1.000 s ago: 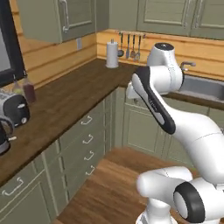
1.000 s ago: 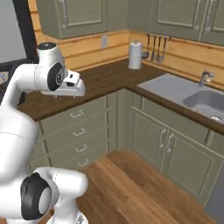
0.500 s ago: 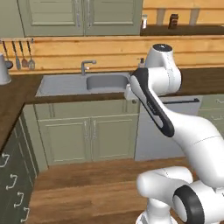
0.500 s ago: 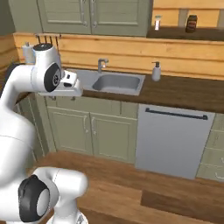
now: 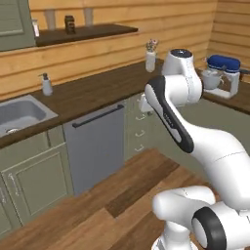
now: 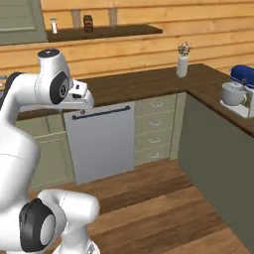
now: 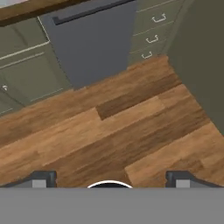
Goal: Navigate to the stand mixer.
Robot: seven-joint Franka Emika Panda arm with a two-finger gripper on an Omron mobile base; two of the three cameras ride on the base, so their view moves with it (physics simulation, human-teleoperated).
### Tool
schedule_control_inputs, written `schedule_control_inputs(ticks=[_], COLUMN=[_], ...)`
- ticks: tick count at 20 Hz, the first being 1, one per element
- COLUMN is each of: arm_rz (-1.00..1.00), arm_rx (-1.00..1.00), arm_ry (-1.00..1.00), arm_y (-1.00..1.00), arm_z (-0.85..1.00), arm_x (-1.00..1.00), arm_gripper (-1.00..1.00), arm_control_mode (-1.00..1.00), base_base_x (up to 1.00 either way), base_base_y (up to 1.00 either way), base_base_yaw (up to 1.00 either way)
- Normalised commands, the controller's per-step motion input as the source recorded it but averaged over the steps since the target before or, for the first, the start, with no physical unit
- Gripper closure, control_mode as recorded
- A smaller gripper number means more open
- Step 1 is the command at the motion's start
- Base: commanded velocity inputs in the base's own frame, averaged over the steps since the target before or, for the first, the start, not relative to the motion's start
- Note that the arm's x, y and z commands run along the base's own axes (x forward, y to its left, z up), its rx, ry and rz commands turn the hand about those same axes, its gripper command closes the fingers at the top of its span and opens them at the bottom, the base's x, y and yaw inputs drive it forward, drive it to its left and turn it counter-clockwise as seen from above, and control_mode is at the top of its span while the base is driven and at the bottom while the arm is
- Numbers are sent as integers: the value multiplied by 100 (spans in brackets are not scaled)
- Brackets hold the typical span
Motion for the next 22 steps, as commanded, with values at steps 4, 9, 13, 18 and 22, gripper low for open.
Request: schedule_control_inputs(ticks=[4,9,13,18,22], arm_rz=[0,0,0,0,0], arm_rx=[0,0,0,0,0], arm_ry=[0,0,0,0,0], arm_y=[0,0,0,0,0], arm_z=[0,0,0,0,0], arm_x=[0,0,0,0,0], arm_gripper=[-100,-100,-100,-100,-100], arm_control_mode=[100,100,100,100,100], base_base_x=[6,20,100,100,100], base_base_y=[-1,-4,43,33,50], base_base_yaw=[-89,-83,-25,-12,-22])
